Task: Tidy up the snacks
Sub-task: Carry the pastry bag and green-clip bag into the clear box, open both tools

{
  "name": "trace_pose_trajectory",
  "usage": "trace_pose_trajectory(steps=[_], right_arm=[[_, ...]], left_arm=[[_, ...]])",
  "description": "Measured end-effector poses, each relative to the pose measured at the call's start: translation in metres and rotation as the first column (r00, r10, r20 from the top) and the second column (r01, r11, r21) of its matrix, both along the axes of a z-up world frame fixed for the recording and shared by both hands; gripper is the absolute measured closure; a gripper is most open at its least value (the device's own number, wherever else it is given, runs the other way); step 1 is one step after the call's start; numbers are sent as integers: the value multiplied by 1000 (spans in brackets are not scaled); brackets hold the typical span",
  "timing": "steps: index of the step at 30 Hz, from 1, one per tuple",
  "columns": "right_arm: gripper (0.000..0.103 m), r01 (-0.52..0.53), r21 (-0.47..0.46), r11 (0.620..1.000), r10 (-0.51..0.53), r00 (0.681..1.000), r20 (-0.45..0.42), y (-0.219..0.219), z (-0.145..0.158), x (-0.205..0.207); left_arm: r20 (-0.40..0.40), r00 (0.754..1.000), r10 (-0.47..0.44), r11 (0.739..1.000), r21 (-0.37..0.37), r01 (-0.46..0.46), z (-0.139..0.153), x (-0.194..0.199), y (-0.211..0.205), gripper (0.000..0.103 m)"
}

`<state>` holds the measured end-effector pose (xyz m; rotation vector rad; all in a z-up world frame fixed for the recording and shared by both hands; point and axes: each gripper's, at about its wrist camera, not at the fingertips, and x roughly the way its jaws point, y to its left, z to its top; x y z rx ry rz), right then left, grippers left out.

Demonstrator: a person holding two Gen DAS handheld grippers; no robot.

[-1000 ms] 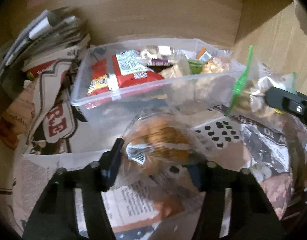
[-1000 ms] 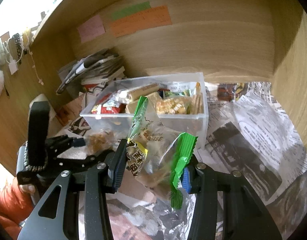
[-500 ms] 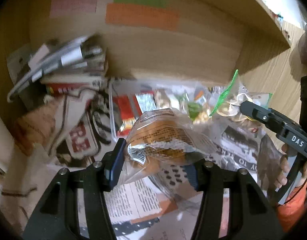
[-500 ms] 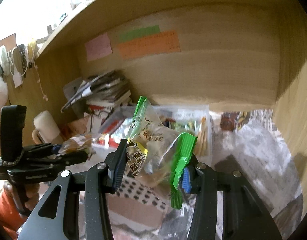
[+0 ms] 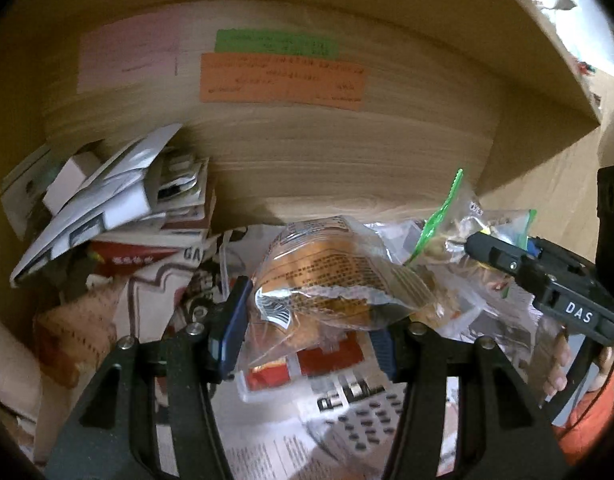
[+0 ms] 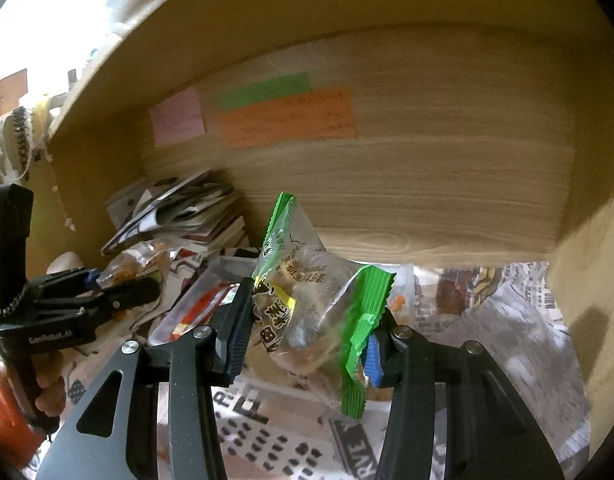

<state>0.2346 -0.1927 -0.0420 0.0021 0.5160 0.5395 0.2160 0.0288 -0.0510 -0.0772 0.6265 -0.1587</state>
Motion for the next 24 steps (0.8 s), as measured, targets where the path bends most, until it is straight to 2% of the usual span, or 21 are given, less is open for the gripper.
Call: trace_pose_trajectory(steps=[9,18,19,21,23,24], right_arm=[[60,3,-35,999,-5,999,-48,12,-16,34],[57,21,-69,997,-27,996,-82,12,-28,46],[55,22,-68,997,-28,996,-86,11,-28,46],[46,39,-70,997,-45,996,-83,9,-26,44],[33,65,-62,996,-69,995,-71,4,-24,40],[32,69,-58,996,-73,995,-68,2,-23,38]], left_arm=[[-50,998,-29,999,22,30,-20,45,-20,48],[-75,996,-56,997,44,59,-31,54,-30,44],[-80,995,-60,997,37,63,-31,54,-29,44],[-81,995,-65,998,14,67,-29,49,-26,38],[-69,996,-65,998,-2,65,-26,43,-22,32],[-58,997,-59,998,-4,59,-23,39,-21,30]])
